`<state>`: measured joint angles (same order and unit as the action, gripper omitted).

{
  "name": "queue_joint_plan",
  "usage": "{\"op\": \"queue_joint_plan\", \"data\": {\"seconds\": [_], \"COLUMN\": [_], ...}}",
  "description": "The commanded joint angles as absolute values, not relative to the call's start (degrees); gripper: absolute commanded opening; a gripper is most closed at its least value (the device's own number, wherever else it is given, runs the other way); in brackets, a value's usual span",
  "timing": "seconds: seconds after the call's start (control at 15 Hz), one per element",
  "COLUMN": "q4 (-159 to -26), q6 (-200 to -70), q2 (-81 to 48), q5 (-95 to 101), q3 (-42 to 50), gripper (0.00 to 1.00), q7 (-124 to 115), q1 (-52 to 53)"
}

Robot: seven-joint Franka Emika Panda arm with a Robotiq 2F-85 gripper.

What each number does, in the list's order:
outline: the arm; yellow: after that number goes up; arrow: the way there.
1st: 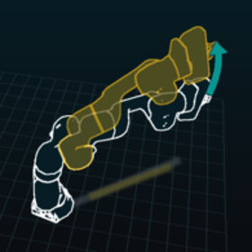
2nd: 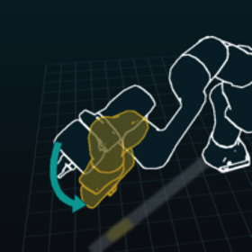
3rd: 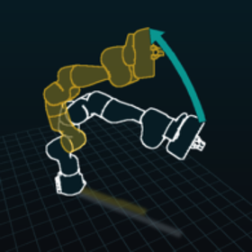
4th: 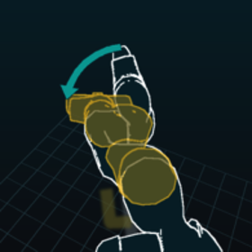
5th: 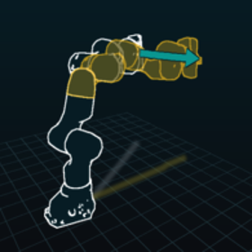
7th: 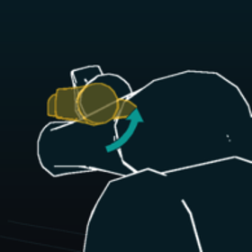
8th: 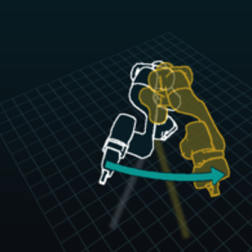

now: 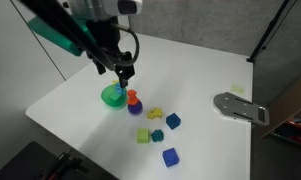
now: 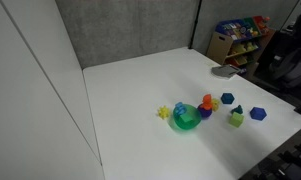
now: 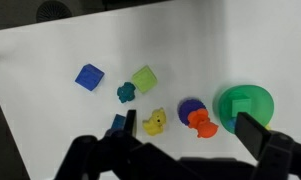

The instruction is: Pick up the blue block from the lime green block and put it on the table

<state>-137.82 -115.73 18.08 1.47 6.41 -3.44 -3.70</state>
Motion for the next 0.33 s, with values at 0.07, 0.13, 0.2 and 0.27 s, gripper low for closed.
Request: {"op": "queue_joint_plan", "data": {"seconds": [0.07, 0.13, 0.2, 0.27], "q4": [-136.8, -137.7, -137.7, -137.8], "q6": [-112.7, -114.4, -114.4, -114.4], "q2": [21.2, 20.4, 20.6, 20.6], "q5": [1.5, 1.2, 1.2, 1.2], "q3": [5.7, 5.6, 5.6, 5.6], "gripper": [1.00, 1.00, 1.00, 1.00], "q7": [-2.6, -3.2, -3.2, -3.2], "q1": [-4.5, -4.5, -4.5, -4.5]}}
